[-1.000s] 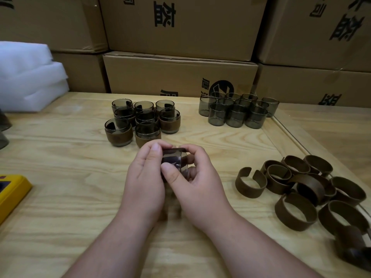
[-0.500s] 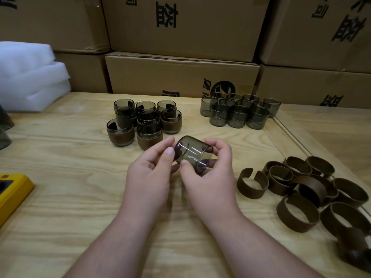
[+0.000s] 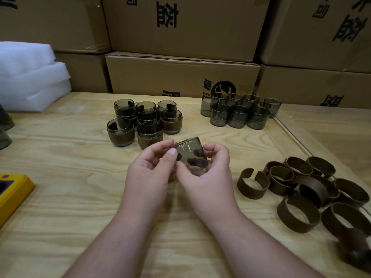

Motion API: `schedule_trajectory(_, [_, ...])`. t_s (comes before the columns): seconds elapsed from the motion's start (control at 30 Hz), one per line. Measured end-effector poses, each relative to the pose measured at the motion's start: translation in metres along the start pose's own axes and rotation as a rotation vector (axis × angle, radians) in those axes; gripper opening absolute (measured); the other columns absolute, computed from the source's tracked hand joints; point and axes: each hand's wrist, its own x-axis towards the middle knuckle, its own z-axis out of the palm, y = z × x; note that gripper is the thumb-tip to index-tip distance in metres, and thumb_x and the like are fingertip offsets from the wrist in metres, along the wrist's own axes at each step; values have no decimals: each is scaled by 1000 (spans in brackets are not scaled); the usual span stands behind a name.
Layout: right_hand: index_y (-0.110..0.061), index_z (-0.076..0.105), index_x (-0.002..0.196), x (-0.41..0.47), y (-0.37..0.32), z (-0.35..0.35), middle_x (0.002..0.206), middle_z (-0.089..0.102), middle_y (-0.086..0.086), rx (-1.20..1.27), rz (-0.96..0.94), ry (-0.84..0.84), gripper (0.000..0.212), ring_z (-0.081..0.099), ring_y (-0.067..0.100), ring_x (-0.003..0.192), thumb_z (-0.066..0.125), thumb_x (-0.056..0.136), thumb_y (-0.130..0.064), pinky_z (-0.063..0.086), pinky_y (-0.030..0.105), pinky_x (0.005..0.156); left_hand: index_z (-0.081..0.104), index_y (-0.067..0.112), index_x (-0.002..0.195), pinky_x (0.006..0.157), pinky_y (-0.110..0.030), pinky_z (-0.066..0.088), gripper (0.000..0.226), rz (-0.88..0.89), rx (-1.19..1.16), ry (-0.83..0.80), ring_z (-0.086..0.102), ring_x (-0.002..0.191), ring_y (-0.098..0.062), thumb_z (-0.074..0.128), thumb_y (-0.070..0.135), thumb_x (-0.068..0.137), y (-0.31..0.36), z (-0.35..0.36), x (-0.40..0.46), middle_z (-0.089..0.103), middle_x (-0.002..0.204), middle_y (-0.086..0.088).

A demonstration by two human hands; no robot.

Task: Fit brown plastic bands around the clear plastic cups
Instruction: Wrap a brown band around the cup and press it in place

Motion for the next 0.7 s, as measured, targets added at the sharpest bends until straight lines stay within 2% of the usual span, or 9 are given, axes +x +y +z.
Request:
schedule_trajectory(0.07, [-48,41,113,1,1,1,114,63,-19,-70,18,-19,63,69,0,100,87,73,-37,54,12,79,74,19,107,80,-24,59,25,34,5,-50,74,104,-18,64,0,96,1,1,-2,79,109,-2])
schedule_trajectory(0.17, [-44,43,133,2,1,0,122,62,-18,-148,44,-21,74,63,-5,107,87,73,-40,47,3,79,72,15,111,84,-20,57,29,97,63,-135,73,108,-13,65,-6,93,2,4,-6,78,113,1])
schedule_trajectory(0.27, [-43,53,116,3,-1,-3,110,67,-19,-105,35,16,55,60,-15,99,88,73,-42,45,0,73,71,13,113,83,-19,56,24,112,55,-155,73,109,-14,64,-2,95,2,2,-7,78,114,0])
schedule_trajectory(0.33, [-38,57,112,2,-4,-5,102,70,-17,-70,39,15,50,63,-13,94,85,73,-53,46,2,70,71,14,113,83,-25,58,22,85,30,-138,73,109,-18,63,14,92,3,0,-6,78,116,-2])
schedule_trajectory(0.4, [-33,61,109,1,-8,-4,95,73,-18,-16,27,19,50,67,-9,88,78,74,-65,48,5,69,72,19,110,82,-30,58,27,54,36,-114,73,106,-21,58,27,88,3,0,-4,77,114,-4])
schedule_trajectory(0.47, [-29,64,108,-1,-11,-4,91,73,-21,14,4,31,58,66,-10,88,62,70,-74,46,4,70,74,24,106,77,-29,57,27,19,30,-104,73,101,-21,56,33,88,3,0,-4,77,111,-6])
schedule_trajectory(0.53, [-29,64,105,-1,-12,-5,93,72,-22,33,-3,32,57,66,-9,88,52,73,-75,45,4,70,74,25,107,76,-28,58,25,9,63,-109,71,94,-17,65,37,87,3,1,-4,77,107,-5])
schedule_trajectory(0.6, [-30,65,100,-2,-10,-6,94,72,-22,39,5,31,56,67,-5,87,42,80,-77,46,6,68,72,23,111,75,-25,58,32,27,115,-139,70,89,-12,79,36,83,4,2,-6,76,104,-5])
schedule_trajectory(0.7, [-33,68,94,-1,-6,-6,90,75,-14,41,54,73,63,70,2,87,26,84,-79,54,18,75,70,22,115,73,-18,56,46,44,152,-166,69,85,-6,74,36,72,5,4,-9,74,109,-10])
